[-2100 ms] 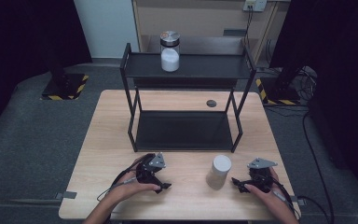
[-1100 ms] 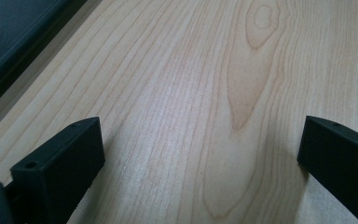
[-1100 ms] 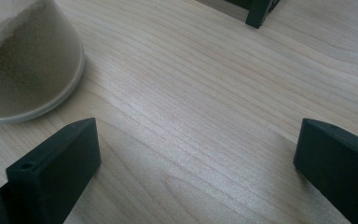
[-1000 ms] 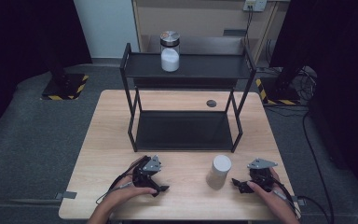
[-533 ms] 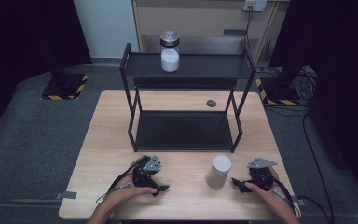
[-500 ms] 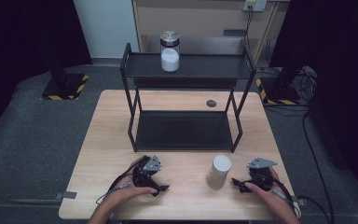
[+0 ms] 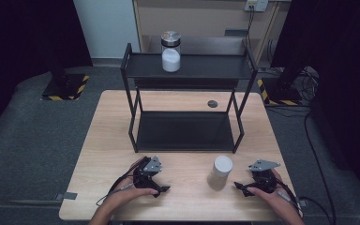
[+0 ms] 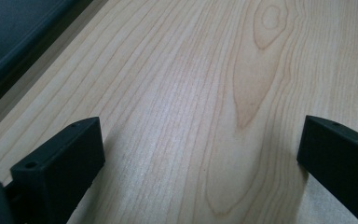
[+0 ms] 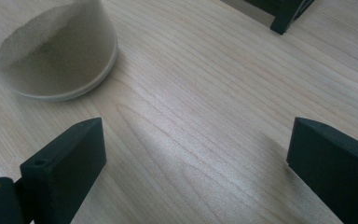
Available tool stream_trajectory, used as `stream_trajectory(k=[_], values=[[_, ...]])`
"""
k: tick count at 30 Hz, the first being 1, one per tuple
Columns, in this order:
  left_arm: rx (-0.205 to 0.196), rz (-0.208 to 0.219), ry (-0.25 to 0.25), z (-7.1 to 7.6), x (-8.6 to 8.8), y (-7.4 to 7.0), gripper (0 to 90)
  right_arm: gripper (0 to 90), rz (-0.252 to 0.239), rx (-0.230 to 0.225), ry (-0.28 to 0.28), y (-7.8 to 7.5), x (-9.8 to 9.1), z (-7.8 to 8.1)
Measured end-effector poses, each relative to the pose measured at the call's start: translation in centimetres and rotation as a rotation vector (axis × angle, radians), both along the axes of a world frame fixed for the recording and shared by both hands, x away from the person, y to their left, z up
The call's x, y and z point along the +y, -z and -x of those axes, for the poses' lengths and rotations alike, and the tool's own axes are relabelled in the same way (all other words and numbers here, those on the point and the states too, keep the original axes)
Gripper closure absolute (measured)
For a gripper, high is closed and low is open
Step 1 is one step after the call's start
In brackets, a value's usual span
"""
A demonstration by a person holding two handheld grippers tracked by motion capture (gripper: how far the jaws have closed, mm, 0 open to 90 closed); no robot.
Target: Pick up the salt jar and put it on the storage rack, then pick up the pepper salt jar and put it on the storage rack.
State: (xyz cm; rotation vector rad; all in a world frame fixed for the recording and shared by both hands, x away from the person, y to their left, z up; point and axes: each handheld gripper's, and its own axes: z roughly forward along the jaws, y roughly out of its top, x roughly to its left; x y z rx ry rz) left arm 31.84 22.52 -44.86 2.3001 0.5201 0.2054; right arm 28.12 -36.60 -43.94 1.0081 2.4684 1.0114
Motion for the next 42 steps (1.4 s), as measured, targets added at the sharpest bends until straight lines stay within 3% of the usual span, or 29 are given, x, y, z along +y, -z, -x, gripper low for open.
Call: stream_trajectory(k=[5, 9, 14, 18, 21, 29, 42], values=[[0.001, -0.001, 0.001, 0.0, 0.1, 0.0, 0.0, 6.6, -0.012, -0.008, -0.018, -0.3, -0.1, 0.0], [0.000, -0.002, 0.000, 0.1, 0.2, 0.0, 0.0, 7.5, -0.072, -0.002, -0.091, -1.1, -1.0, -0.2], [-0.001, -0.002, -0.002, 0.2, 0.2, 0.0, 0.0, 5.9, -0.063, -0.001, -0.176, -3.0, -0.8, -0.4], [-0.001, -0.003, -0.003, 0.3, 0.3, 0.0, 0.0, 4.7, -0.063, -0.033, -0.176, -4.0, -0.7, 0.4], [0.000, -0.002, -0.003, 0.3, 0.3, 0.0, 0.0, 4.2, -0.077, -0.050, -0.158, -3.6, -0.8, 0.8], [0.000, -0.002, -0.003, 0.3, 0.3, 0.0, 0.0, 4.2, -0.074, -0.046, -0.149, -2.5, -0.7, 1.0], [0.000, -0.002, -0.003, 0.3, 0.3, 0.0, 0.0, 4.3, -0.102, -0.062, -0.190, -3.0, -0.3, 1.2]])
